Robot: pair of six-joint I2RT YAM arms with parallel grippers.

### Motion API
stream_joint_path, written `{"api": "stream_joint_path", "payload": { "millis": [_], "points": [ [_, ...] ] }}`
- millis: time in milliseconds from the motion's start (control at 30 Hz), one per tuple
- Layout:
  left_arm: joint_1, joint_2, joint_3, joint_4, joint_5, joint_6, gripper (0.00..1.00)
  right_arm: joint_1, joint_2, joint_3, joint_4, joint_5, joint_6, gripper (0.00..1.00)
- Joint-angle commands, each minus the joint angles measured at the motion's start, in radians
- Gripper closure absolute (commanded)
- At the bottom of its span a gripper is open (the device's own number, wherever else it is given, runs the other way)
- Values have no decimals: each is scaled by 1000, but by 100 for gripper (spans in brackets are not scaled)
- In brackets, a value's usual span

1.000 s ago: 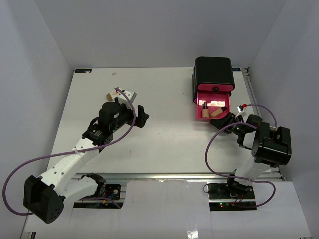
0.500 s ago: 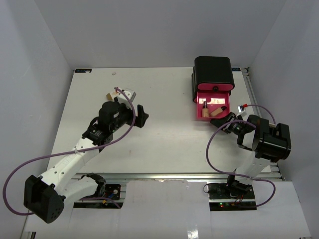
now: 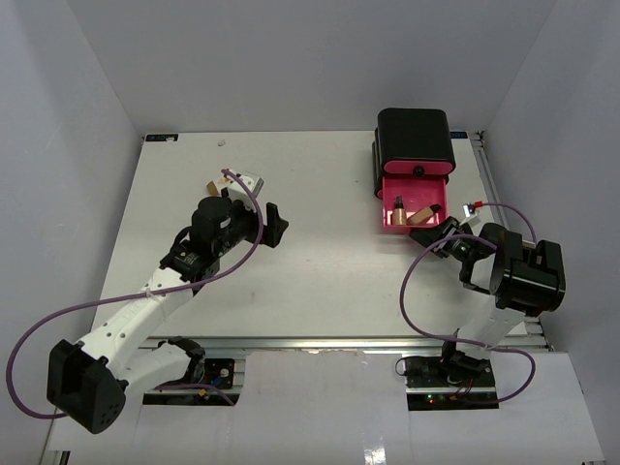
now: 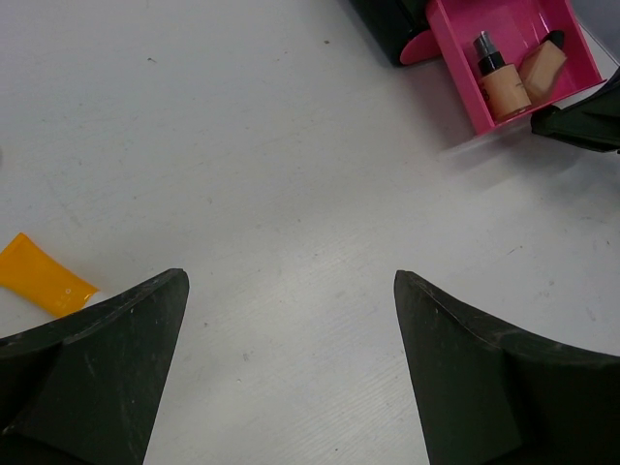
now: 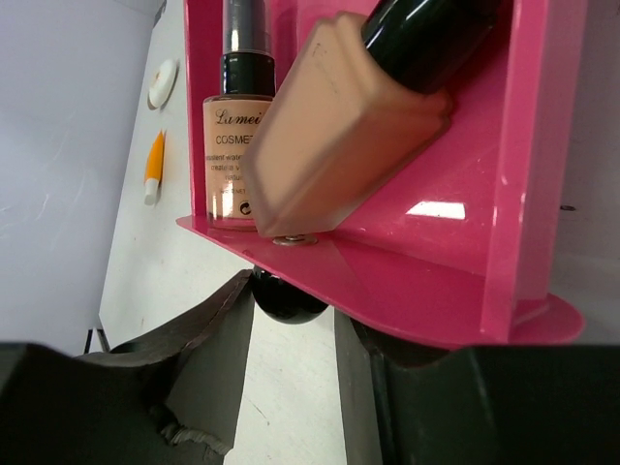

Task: Organize the makeup

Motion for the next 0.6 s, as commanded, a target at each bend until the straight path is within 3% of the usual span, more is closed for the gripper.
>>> {"api": "stream_joint_path", "payload": {
  "millis": [0, 267, 567],
  "points": [
    [8, -7, -8, 13, -5, 9, 2, 1, -159, 19, 86, 46, -40, 59],
    [9, -5, -9, 15, -3, 9, 2, 4, -173, 123, -10, 96, -51, 59],
    [12, 7, -9, 14, -3, 11, 2, 42, -53, 264, -27, 138, -52, 59]
  ]
}}
